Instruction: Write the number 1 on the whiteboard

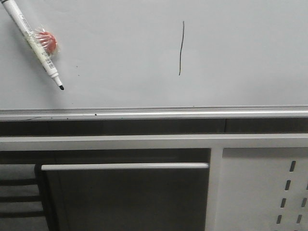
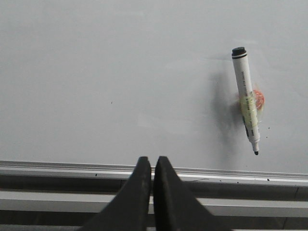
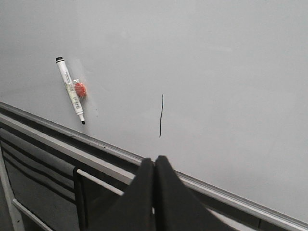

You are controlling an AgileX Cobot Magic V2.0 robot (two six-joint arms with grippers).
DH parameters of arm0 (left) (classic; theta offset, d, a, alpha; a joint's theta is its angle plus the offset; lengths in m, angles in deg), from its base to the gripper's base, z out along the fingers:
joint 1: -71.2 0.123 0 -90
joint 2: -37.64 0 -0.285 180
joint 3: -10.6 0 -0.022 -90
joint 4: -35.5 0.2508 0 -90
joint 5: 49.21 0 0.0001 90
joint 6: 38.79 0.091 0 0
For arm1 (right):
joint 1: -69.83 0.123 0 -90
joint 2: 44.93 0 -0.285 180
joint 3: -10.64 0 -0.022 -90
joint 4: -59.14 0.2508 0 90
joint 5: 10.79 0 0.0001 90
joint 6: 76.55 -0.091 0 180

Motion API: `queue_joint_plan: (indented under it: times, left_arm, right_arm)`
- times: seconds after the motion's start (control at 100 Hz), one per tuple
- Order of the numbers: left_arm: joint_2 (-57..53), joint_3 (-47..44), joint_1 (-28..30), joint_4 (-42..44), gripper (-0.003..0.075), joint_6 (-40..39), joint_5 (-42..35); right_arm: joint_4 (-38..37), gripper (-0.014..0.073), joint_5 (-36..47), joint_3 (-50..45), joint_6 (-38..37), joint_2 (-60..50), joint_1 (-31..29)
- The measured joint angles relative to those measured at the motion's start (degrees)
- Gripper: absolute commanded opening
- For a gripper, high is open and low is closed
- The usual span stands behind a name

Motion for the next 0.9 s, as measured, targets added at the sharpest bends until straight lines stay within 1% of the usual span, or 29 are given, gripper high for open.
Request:
queue_joint_plan:
  times: [0.09,0.14,0.19,0.24,0.29,0.36,0.49,0.59,0.72,0.8,0.9]
  left_arm:
    - [0.0,0.0,0.0,0.0,-0.002,0.0,0.0]
    - [0.0,0.0,0.0,0.0,-0.002,0.0,0.0]
    - [0.0,0.0,0.0,0.0,-0.002,0.0,0.0]
    - [0.0,0.0,0.0,0.0,-0.002,0.0,0.0]
    - [0.0,0.0,0.0,0.0,-0.002,0.0,0.0]
    - [0.0,0.0,0.0,0.0,-0.002,0.0,0.0]
    - [0.0,0.0,0.0,0.0,-0.002,0.0,0.0]
    - [0.0,0.0,0.0,0.0,-0.002,0.0,0.0]
    - [0.0,0.0,0.0,0.0,-0.002,0.0,0.0]
    - [0.0,0.0,0.0,0.0,-0.002,0.0,0.0]
    - [0.0,0.0,0.0,0.0,-0.002,0.0,0.04]
  right_arm:
    - [-3.34,-0.0064,0.0,0.0,-0.05,0.0,0.0]
    - [-6.15,-0.0064,0.18,0.0,-1.84,0.0,-0.12]
    - [-10.93,-0.0064,0.43,0.0,-7.19,0.0,-0.7]
    - [-17.51,-0.0064,0.72,-0.46,-16.39,0.0,-2.0]
    - [-24.37,-0.0064,0.87,-1.3,-24.0,0.0,-3.94]
    - [-28.71,-0.0064,0.87,-2.99,-29.84,0.0,-7.5]
    - [-30.33,-0.0064,1.09,-6.9,-33.12,0.0,-14.92]
    - [-29.96,-0.0064,1.77,-10.2,-33.71,-0.36,-18.81]
    - [-29.87,-0.0064,5.27,-14.35,-33.89,-0.59,-19.7]
    - [-29.71,-0.0064,7.28,-14.3,-33.98,-0.59,-19.7]
    - [-29.72,-0.0064,7.3,-14.3,-33.98,-0.59,-19.7]
